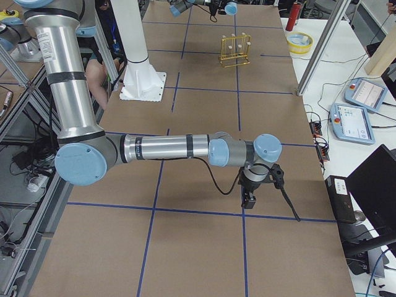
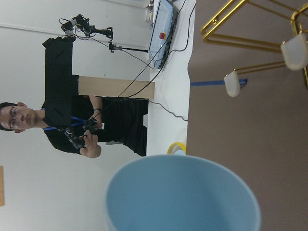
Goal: Hang cup on cup holder
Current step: 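Rotate the cup sideways and carry it toward the gold rack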
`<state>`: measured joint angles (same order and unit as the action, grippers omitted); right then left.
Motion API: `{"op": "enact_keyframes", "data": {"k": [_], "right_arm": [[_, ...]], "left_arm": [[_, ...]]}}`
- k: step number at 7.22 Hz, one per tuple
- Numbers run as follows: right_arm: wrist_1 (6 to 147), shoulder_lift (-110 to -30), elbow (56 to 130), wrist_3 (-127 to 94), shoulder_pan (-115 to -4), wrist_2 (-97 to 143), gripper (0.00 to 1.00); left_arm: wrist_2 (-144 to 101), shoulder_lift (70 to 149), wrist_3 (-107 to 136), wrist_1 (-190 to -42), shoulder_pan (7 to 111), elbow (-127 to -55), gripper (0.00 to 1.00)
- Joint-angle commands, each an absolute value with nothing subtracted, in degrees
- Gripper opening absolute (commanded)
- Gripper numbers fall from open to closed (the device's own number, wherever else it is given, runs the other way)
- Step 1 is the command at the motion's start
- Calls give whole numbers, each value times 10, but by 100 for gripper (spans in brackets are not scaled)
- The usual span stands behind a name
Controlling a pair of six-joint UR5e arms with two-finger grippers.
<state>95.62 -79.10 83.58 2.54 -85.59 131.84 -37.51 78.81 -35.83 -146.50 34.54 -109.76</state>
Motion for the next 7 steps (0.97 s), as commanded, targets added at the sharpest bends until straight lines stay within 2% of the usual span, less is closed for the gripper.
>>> {"op": "enact_keyframes", "data": {"k": [1,3,7], "right_arm": [[956,-791,836,25,-856,1318,100],[956,-791,836,25,-856,1318,100],[956,-791,836,25,-856,1318,100]], "left_arm": [[-267,795,-427,-1368,314,-1125,1],[-158,803,-423,-1250,241,-1138,0],[-65,840,-424,-1164,183,-1101,0]]}}
